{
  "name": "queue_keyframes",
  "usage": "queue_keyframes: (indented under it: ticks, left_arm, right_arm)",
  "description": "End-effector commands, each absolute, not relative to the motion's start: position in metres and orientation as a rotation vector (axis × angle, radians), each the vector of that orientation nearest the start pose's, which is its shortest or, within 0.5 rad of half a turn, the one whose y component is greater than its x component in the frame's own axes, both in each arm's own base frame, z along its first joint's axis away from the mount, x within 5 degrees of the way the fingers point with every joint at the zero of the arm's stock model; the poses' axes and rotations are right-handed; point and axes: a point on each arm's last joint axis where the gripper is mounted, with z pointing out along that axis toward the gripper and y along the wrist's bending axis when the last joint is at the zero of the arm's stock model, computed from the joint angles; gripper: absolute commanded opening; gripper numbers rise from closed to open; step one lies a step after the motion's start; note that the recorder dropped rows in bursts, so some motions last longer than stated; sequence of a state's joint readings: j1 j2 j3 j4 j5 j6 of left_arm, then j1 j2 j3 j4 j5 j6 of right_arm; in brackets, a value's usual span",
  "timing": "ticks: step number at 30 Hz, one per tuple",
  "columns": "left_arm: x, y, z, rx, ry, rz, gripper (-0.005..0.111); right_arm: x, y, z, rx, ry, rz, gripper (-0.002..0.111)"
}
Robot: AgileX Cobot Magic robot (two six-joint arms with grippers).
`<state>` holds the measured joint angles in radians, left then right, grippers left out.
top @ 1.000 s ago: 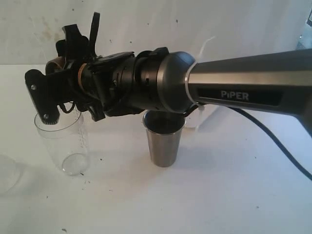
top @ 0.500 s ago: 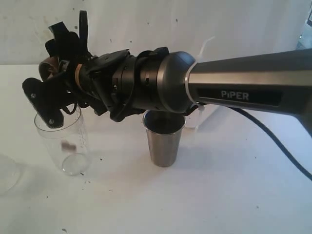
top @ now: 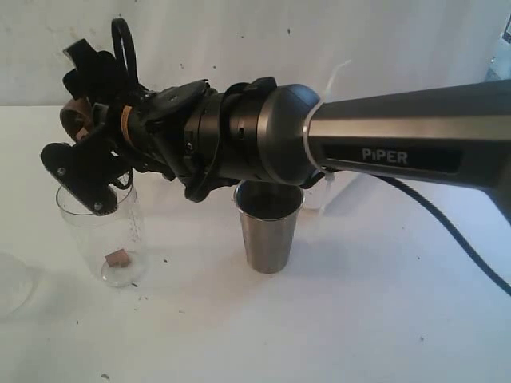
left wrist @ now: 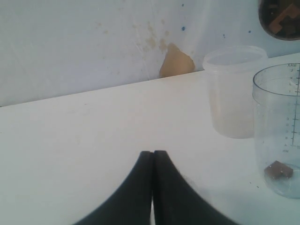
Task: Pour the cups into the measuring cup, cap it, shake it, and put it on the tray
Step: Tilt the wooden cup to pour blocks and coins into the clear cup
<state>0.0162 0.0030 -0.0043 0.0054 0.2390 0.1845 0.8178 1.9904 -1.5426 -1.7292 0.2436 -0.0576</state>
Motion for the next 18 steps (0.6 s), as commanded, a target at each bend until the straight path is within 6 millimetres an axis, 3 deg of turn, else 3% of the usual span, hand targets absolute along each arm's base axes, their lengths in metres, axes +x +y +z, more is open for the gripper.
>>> queue_keyframes:
  ticks: [1,18]
  left_arm:
    - [0.0555,0.0007,0.1921,0.151,1.712,0.147,0.001]
    - [0.0555,0.0007,0.1921,0.151,1.712,0.147,0.001]
  right_arm:
    - [0.3409,0.3330,0.2765,-1.875,0.615,-0.927,0.000]
    - [0.3353,0.3386,0.2766,-1.944,0.460,-1.019,0.000]
